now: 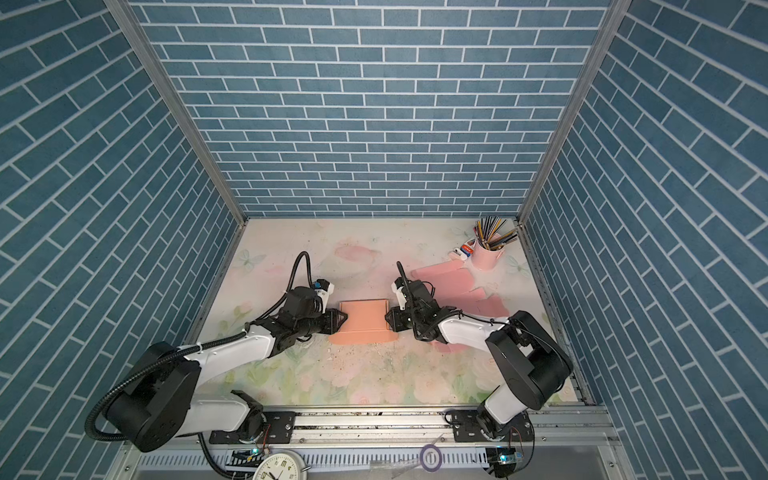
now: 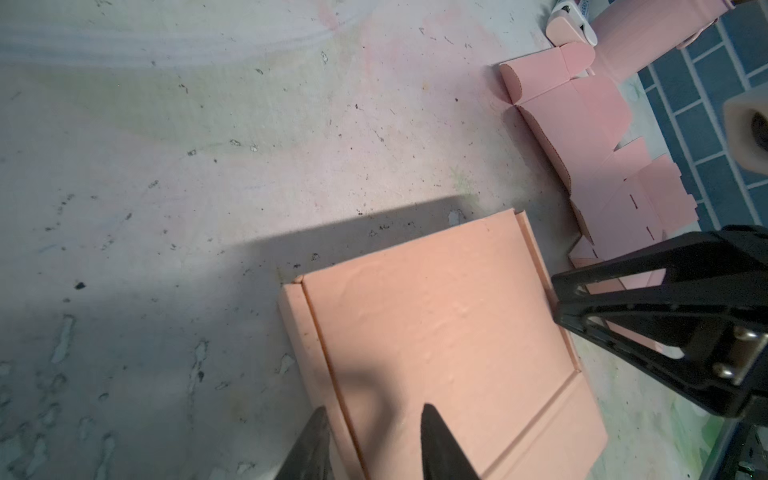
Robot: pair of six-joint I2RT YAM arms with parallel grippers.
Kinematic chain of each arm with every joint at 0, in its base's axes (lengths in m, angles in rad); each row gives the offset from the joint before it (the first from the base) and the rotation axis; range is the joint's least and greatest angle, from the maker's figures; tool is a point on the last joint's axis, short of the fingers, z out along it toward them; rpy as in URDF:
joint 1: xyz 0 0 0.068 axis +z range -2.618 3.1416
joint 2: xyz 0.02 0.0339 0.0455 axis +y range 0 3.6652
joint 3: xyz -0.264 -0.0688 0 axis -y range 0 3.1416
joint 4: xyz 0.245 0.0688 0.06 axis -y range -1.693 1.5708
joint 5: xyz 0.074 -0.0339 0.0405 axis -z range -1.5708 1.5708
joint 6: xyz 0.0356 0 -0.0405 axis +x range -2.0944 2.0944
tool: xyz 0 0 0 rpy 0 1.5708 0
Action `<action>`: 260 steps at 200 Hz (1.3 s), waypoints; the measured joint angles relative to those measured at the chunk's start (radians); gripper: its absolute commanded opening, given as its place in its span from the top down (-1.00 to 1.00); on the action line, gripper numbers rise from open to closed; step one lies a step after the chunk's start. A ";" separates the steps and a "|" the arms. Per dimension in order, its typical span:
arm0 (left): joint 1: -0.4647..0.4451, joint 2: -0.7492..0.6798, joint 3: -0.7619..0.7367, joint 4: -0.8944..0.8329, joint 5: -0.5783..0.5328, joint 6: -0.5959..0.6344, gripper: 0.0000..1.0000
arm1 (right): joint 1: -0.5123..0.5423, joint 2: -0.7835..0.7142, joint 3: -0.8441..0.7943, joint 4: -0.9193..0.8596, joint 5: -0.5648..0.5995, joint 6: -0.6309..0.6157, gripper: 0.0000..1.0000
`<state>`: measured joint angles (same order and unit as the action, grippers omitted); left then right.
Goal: Fold the paper box
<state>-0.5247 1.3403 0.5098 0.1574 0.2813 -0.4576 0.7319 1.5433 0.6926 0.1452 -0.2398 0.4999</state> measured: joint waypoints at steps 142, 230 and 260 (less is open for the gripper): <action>-0.096 -0.269 -0.043 -0.139 -0.079 -0.021 -0.08 | 0.161 -0.282 -0.075 -0.181 0.119 0.058 0.04; -0.194 -0.278 -0.080 -0.183 -0.098 -0.076 -0.13 | 0.191 -0.250 -0.105 -0.174 0.133 0.118 -0.03; -0.202 -0.261 -0.097 -0.174 -0.098 -0.089 -0.16 | 0.191 -0.227 -0.105 -0.164 0.132 0.124 -0.03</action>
<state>-0.7265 1.0794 0.4126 -0.0170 0.1837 -0.5461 0.9230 1.3163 0.5873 -0.0185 -0.1078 0.6239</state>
